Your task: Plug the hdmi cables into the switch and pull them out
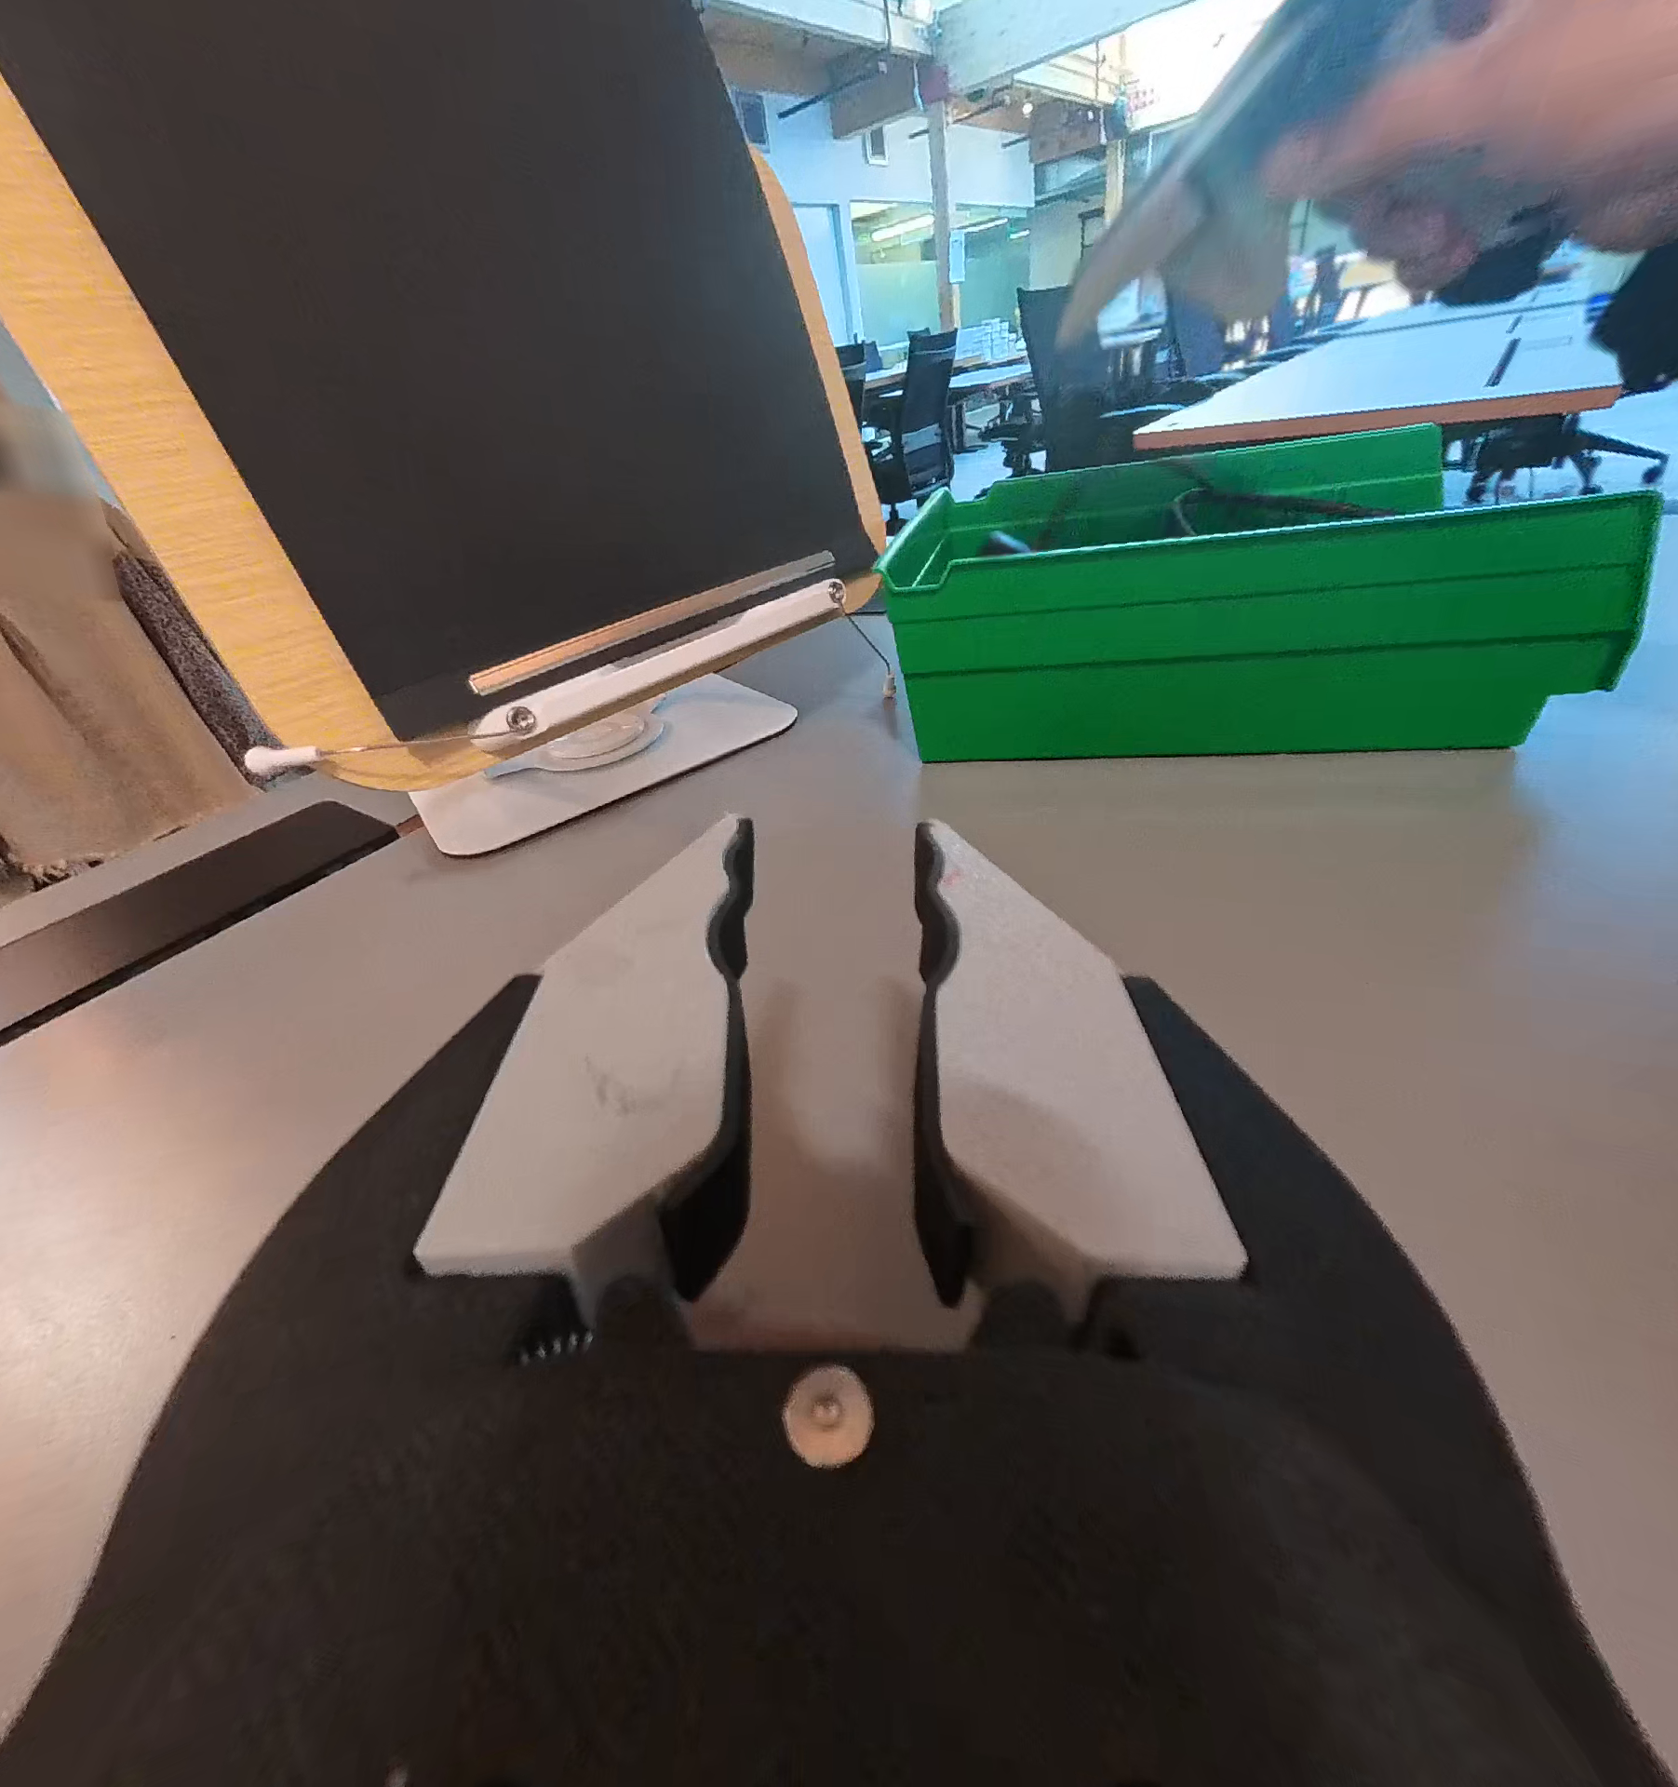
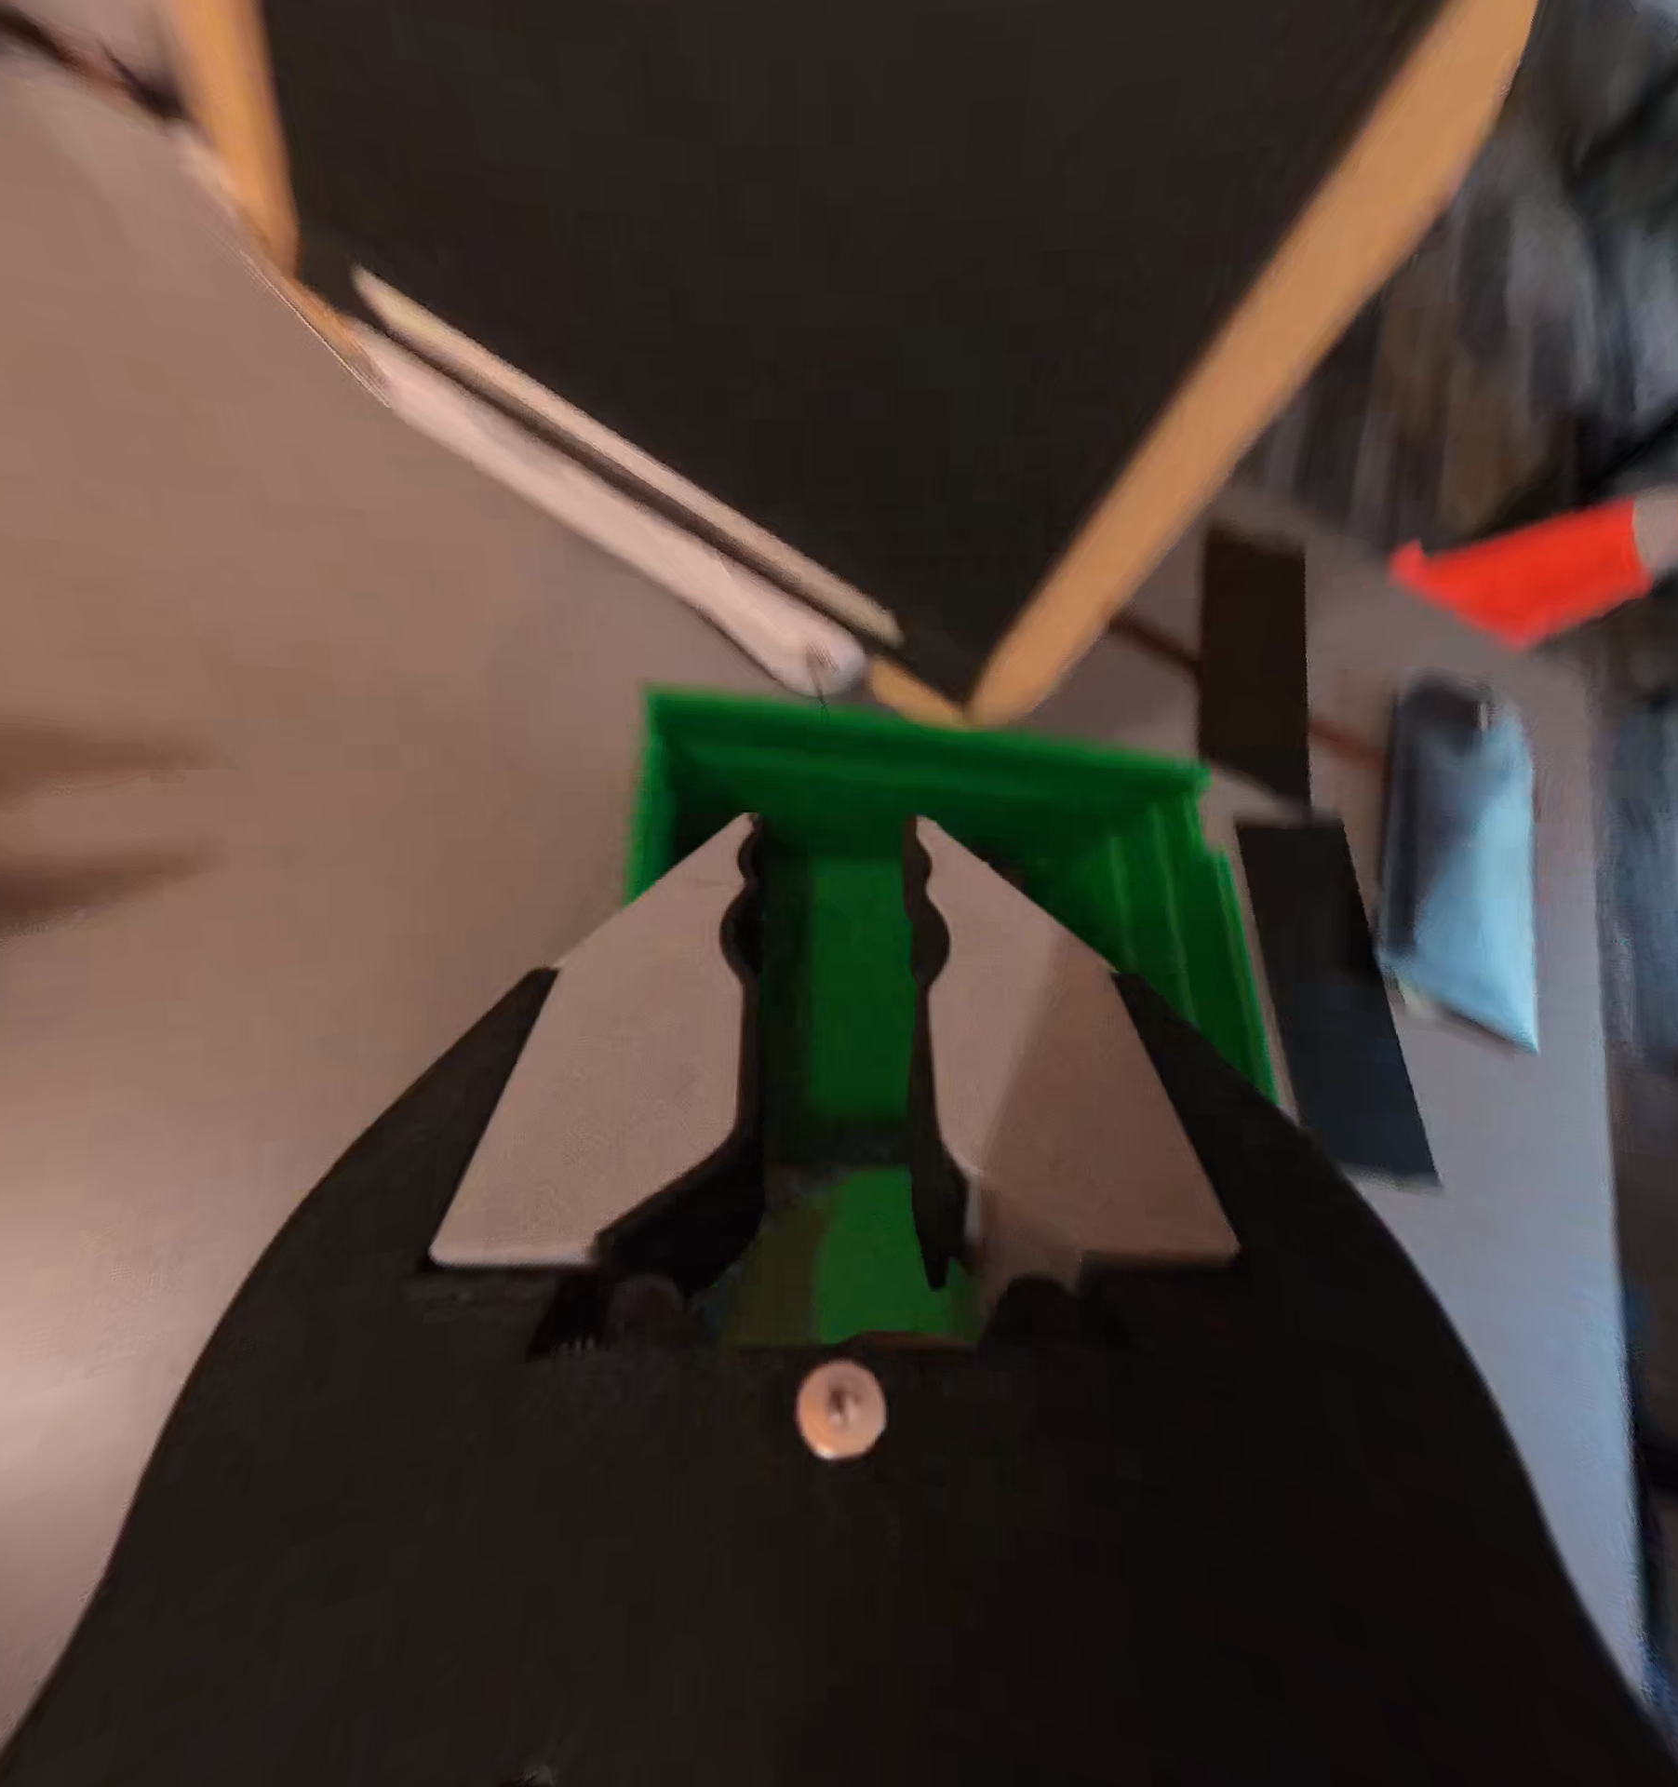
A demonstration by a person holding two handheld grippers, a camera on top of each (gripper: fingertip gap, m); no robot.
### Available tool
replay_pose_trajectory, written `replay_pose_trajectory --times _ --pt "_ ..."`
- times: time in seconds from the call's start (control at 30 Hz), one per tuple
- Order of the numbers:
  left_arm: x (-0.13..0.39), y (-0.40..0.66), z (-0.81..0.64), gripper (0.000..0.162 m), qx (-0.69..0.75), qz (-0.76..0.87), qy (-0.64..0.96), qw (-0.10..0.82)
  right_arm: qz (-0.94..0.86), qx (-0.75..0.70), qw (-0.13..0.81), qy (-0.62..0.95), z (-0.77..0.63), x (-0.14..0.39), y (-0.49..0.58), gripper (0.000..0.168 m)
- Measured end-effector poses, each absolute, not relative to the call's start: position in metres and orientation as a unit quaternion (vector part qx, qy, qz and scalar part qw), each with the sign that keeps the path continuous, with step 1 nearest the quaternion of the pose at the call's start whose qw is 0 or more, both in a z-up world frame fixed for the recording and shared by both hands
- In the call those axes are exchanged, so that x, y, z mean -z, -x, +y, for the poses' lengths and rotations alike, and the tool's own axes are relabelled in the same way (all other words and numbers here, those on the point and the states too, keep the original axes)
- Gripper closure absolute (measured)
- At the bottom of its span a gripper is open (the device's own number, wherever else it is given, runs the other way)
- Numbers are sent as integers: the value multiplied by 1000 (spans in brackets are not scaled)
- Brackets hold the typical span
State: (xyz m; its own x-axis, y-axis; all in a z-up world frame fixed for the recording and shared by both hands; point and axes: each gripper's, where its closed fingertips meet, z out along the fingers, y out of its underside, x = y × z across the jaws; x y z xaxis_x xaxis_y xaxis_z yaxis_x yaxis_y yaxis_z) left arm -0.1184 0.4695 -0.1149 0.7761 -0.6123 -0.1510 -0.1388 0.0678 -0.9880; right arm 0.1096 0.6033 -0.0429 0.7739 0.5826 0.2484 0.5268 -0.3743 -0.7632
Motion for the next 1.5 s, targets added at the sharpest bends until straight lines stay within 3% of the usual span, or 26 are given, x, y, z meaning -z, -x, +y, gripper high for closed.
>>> replay_pose_trajectory --times 0.07,0.17,0.47,0.63,1.5 --pt "117 119 472 131 171 281 667 668 -358 -93 508 778 580 10 -65 134" --pt "117 120 473 131 173 279 668 668 -414 -193 517 724 534 0 9 122" --pt "116 137 479 132 164 244 679 673 -417 -299 457 727 526 126 144 118" --pt "118 138 482 134 163 240 687 666 -430 -303 409 746 537 184 153 116" --pt "118 132 478 135 139 264 676 674 -449 -308 366 755 518 195 152 119"
